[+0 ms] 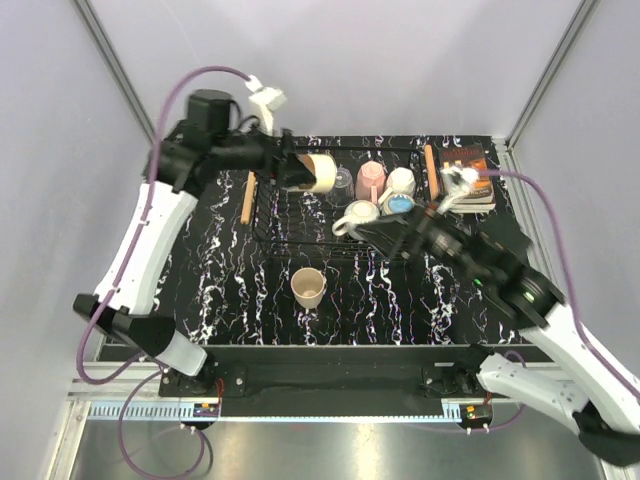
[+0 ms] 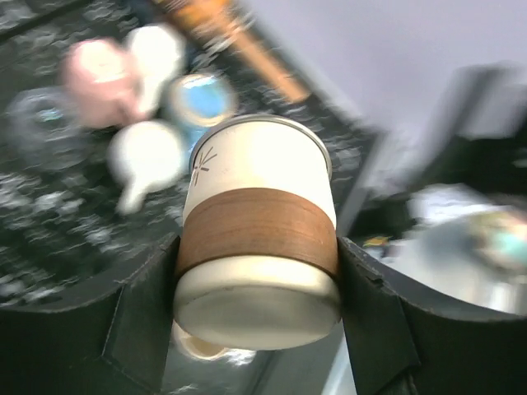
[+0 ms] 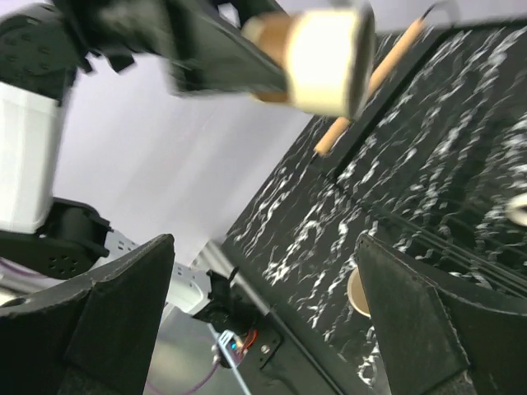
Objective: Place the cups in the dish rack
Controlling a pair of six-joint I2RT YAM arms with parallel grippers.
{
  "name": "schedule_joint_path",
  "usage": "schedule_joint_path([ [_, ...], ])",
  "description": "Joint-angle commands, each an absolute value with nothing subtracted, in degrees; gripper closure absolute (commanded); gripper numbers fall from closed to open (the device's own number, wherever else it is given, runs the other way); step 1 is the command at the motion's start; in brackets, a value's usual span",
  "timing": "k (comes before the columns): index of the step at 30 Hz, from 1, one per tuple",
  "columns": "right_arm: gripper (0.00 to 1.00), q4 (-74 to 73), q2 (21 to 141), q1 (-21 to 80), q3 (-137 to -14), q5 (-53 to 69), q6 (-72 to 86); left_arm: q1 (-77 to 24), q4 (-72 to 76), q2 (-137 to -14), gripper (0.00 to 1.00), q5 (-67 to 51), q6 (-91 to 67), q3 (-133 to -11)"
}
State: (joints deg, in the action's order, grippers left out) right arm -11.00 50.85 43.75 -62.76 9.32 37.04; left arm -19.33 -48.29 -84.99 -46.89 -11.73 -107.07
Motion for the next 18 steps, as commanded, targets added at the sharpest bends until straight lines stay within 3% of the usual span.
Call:
schedule_joint_path([
  [1, 0.00, -20.12, 38.25, 43.51, -59.78, -3.77, 32.87, -28.72, -63.36, -91.83, 1.00, -15.85, 9.63, -113.81],
  [10, 0.00, -24.26, 31.29, 43.51, -58.10, -10.11, 31.64, -37.53, -69.96, -108.80, 1.00, 1.65, 22.67, -123.39],
  [18, 0.00, -26.54, 29.01, 43.42, -57.66, -12.30, 29.97, -38.50, -69.96, -117.68, 1.00, 0.36, 26.53, -127.97],
])
